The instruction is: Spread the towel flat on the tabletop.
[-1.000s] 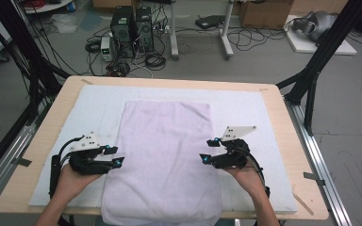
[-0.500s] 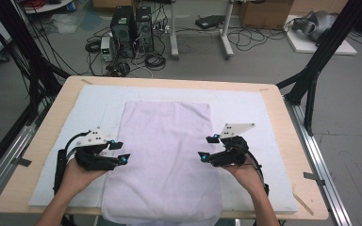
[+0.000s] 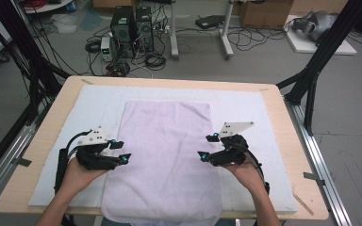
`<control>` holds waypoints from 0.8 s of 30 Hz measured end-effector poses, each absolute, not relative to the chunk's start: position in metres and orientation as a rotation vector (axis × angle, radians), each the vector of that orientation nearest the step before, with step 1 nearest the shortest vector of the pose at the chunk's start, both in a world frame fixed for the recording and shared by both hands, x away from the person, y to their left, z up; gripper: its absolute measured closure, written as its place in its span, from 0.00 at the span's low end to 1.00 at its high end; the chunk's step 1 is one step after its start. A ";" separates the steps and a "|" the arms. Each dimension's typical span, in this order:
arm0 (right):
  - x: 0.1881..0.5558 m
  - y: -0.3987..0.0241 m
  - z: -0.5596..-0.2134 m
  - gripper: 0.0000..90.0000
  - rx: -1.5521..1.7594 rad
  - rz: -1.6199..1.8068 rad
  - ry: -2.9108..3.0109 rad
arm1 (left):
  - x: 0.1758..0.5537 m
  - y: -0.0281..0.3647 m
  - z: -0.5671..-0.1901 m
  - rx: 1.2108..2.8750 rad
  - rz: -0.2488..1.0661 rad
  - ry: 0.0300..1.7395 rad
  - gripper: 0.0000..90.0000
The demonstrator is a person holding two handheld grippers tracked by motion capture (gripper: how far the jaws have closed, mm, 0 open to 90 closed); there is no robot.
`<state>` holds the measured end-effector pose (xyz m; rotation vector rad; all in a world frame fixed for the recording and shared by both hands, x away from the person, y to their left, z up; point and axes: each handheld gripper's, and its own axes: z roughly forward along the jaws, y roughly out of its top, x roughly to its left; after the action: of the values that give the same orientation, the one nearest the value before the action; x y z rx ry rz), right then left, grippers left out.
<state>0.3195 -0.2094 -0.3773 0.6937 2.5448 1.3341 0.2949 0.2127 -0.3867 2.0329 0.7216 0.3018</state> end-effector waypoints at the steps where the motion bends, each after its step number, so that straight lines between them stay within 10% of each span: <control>1: 0.320 -0.209 -0.377 0.34 0.688 1.338 2.536 | 0.297 0.212 -0.387 2.026 0.304 0.726 0.48; 24: 0.369 -0.197 -0.373 0.33 0.748 1.303 2.557 | 0.348 0.183 -0.373 1.962 0.352 0.768 0.48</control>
<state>0.3689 -0.1972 -0.3728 0.7480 2.5567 1.3032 0.3484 0.1831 -0.3734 1.9617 0.7685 0.3521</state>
